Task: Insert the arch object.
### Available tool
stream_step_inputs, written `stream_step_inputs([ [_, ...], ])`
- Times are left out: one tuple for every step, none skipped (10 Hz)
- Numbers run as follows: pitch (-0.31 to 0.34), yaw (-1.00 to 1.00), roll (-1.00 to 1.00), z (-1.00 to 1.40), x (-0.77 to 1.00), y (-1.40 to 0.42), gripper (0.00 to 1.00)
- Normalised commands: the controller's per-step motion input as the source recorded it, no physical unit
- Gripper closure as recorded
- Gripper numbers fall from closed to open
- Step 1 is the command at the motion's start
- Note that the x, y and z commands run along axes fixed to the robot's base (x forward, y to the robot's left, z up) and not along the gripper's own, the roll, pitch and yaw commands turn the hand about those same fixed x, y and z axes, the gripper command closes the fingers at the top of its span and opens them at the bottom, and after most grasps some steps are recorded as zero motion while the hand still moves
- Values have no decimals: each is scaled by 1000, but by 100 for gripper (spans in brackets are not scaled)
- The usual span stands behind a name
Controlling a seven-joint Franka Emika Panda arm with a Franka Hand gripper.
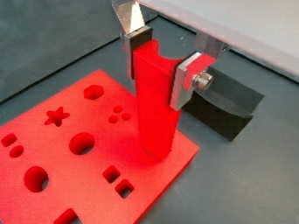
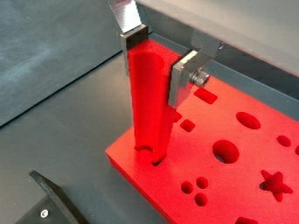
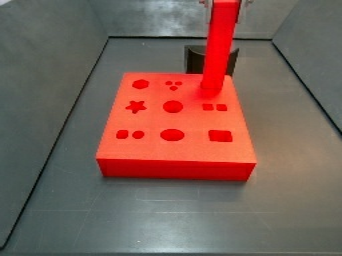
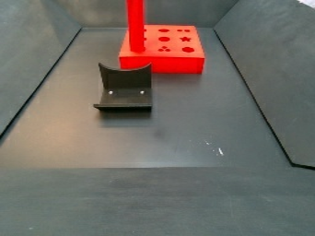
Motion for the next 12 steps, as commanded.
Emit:
stream_step_inputs([
  [-4,80,0,-189,0,60,100],
  [-3,86,0,-177,0,34,100],
  [-1,63,0,-149,0,0,100],
  [-16,57,0,-177,0,0,100],
  [-19,60,0,-163,0,0,100],
  [-43,51,0,-231,0,0,100],
  [-109,54,-51,-406,0,0,100],
  [-163,69,-63,-609,0,0,100],
  [-180,71,-26,-757,0,0,100],
  [-184,51,0,-840,0,0,100],
  [-176,37,0,-877,0,0,100],
  [-157,34,7,-843,0,0,100],
])
